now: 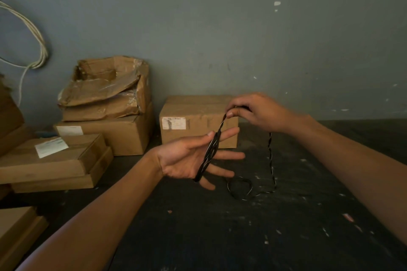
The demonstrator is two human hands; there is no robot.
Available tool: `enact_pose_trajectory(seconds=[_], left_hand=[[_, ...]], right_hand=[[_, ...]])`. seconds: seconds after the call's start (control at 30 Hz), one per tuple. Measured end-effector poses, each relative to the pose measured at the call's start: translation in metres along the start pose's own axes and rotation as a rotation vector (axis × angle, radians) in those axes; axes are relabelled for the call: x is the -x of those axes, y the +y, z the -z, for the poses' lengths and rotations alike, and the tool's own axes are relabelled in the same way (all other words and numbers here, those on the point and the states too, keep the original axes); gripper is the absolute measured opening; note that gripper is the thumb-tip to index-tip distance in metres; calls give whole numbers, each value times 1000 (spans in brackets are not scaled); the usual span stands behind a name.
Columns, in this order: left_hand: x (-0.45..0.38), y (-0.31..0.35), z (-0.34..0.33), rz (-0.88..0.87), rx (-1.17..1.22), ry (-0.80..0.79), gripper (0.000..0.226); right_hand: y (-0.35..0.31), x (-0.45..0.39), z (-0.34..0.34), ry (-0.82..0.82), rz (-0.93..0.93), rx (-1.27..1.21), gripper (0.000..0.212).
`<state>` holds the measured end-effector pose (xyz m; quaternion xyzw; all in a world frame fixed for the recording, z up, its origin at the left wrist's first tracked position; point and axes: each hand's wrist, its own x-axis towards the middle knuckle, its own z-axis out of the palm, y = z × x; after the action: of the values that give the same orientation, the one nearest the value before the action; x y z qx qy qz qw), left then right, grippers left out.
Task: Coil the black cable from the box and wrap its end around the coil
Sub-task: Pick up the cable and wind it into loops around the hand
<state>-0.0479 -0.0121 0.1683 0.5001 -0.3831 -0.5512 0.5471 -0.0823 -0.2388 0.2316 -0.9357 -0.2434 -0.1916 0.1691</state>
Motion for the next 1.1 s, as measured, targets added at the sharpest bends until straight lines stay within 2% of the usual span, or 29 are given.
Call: enact_pose_trajectory(seconds=[0.27, 0.33, 0.5, 0.57, 0.67, 0.97, 1.1], left_hand=[[-6, 8, -8, -71, 25, -85, 53], [-7, 11, -9, -93, 31, -100, 53], [-11, 25, -14, -158, 16, -122, 51], [-12, 31, -15, -185, 17, -133, 51], [-13, 38, -16, -195, 37, -141, 52], [-13, 38, 1, -215, 17, 9, 51], [-8, 30, 16, -219, 2, 160, 51]], right_hand=[[24, 20, -51, -59, -127, -290, 23], [25, 28, -68, -81, -135, -297, 24], [20, 47, -119, -165, -216, -319, 44], [16, 51, -138, -243, -203, -219, 35], [-3, 56, -152, -323, -183, -227, 21], [-59, 69, -153, -591, -95, -238, 28], [-75, 64, -132, -610, 32, -98, 33]])
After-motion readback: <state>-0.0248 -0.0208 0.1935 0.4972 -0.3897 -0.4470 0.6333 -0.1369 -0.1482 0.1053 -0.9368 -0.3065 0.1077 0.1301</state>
